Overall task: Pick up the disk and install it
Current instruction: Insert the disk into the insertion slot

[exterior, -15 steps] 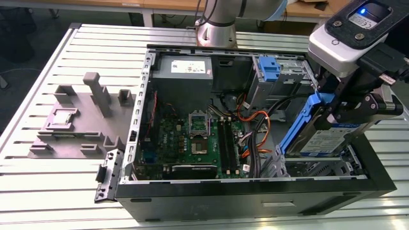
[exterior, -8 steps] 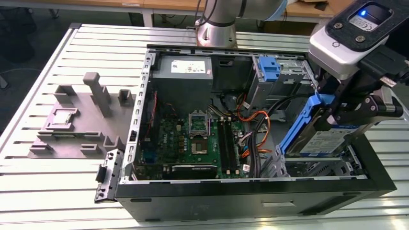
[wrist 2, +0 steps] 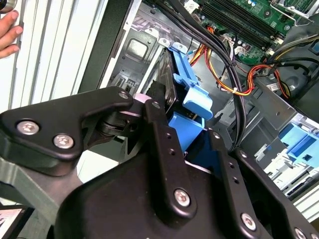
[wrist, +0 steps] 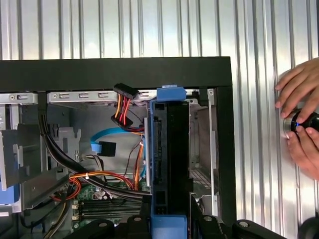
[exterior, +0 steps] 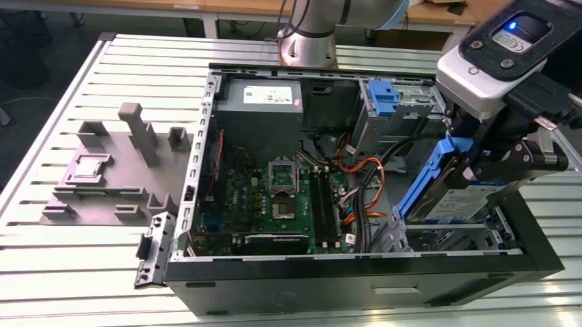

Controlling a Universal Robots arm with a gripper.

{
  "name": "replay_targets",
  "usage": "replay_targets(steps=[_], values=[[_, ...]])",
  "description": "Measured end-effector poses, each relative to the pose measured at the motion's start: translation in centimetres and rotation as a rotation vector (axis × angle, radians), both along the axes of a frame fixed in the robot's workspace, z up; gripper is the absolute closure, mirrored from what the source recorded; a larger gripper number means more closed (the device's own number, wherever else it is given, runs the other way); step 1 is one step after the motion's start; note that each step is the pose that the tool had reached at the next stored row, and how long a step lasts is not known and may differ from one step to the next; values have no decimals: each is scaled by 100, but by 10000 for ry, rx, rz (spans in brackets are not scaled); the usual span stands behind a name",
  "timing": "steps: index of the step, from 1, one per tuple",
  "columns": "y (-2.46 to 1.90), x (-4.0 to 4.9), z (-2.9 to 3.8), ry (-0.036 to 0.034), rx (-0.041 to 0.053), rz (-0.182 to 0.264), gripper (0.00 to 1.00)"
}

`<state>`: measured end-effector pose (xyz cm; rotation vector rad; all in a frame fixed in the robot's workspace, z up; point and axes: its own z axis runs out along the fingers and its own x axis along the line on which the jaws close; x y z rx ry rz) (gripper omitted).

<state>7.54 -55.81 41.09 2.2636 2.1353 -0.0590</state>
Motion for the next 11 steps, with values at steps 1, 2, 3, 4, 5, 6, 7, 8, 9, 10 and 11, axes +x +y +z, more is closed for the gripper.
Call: replay_targets(steps=[1,2,3,4,5,6,7,8,9,10,11], values=[[0,0,-7,0,0,0,63],[-1,0,-13,0,0,1,63],[-1,0,-19,0,0,0,63],[-1,0,-25,0,1,0,63],[-2,0,-30,0,1,0,63],[-2,0,-36,0,1,0,63],[-2,0,-41,0,0,0,63],[-3,0,-46,1,-1,0,63],[-3,0,-52,0,1,1,63],[-3,0,-58,0,1,0,63],[-4,0,-63,0,1,1,63]])
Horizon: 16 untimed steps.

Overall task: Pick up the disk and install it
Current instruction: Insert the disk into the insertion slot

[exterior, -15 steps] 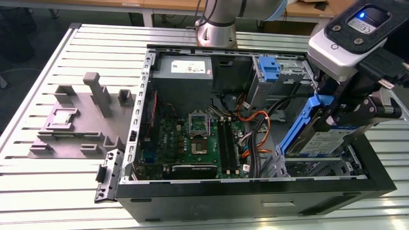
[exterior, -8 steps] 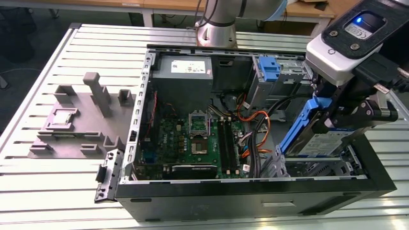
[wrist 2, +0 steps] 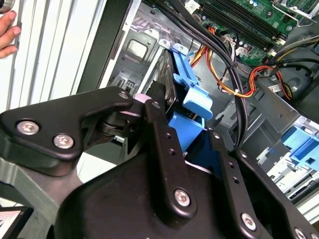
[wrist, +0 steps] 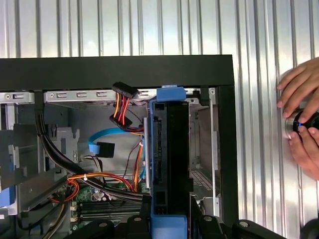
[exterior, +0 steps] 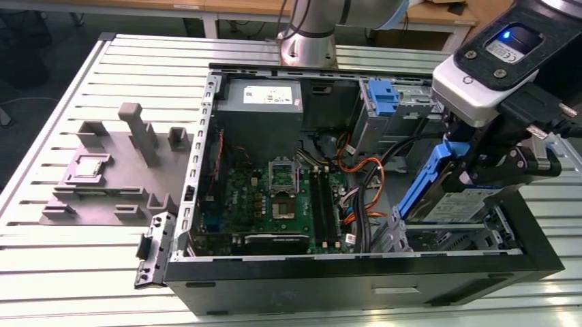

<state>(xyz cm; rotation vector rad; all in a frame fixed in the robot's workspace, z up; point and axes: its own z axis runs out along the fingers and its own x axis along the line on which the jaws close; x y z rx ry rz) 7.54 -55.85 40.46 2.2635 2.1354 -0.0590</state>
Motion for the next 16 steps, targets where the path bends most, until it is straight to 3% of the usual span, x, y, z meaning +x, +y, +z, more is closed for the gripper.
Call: replay_targets(steps=[16], values=[[-4,0,-91,0,0,0,63]])
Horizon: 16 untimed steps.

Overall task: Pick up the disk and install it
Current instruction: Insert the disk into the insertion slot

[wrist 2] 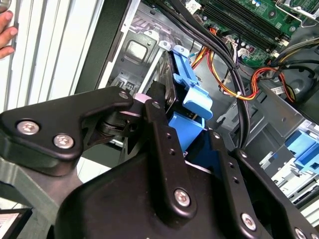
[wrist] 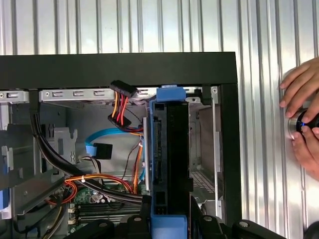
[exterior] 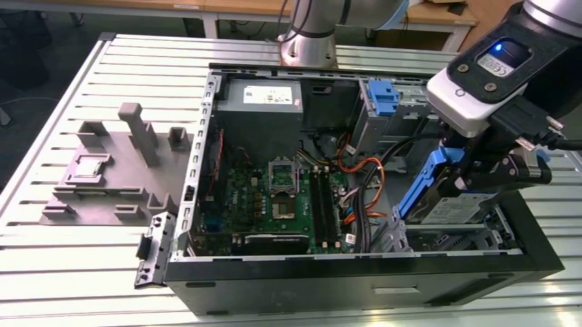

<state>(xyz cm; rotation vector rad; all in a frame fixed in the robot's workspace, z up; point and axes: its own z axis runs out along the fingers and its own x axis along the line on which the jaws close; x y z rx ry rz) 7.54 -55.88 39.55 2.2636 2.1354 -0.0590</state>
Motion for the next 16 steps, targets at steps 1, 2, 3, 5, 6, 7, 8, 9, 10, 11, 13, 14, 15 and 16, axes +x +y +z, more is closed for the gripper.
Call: replay_targets(steps=[1,2,3,5,6,7,8,9,10,11,13,14,15,16], values=[[0,0,-6,0,0,0,63],[0,0,-12,0,0,0,63],[-1,0,-16,0,-1,0,63],[-1,0,-27,0,-1,0,63],[-1,0,-32,0,-1,0,63],[-1,0,-36,0,-1,0,63],[-2,0,-41,0,0,0,63],[-2,0,-46,0,0,0,63],[-2,0,-50,0,0,0,63],[-2,0,-55,0,-1,0,63],[-3,0,-64,0,0,0,63],[-3,0,-68,0,0,0,63],[-3,0,-72,0,0,0,63],[-3,0,-76,0,-1,0,63]])
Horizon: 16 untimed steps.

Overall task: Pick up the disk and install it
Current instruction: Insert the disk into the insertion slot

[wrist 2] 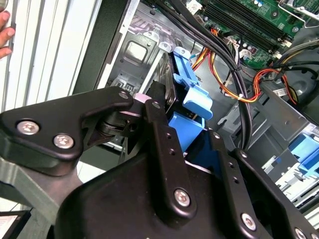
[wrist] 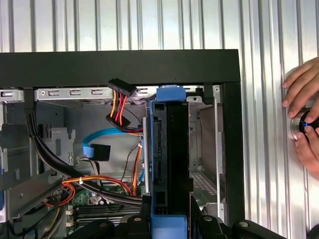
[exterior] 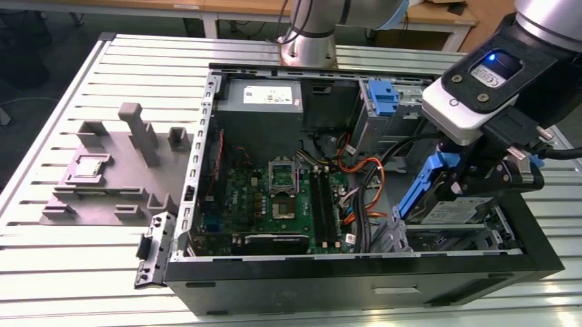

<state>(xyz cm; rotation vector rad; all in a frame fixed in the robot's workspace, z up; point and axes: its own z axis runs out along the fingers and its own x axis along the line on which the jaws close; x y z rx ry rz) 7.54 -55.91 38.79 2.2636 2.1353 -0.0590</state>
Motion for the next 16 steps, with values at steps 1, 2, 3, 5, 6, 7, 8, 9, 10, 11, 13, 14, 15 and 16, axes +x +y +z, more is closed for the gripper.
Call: replay_targets(steps=[1,2,3,5,6,7,8,9,10,11,13,14,15,16], values=[[0,0,-4,0,0,0,63],[-1,0,-8,1,-1,0,63],[-1,0,-12,0,-1,0,63],[-1,0,-22,-1,0,0,63],[-1,0,-26,-1,1,0,63],[-2,0,-30,0,0,0,63],[-2,0,-35,0,-1,0,63],[-2,0,-40,0,0,0,63],[-2,0,-44,0,0,1,63],[-2,0,-48,0,1,0,63],[-3,0,-57,0,1,0,63],[-3,0,-61,0,0,0,63],[-3,0,-64,0,-1,0,63],[-4,0,-69,0,0,0,63]])
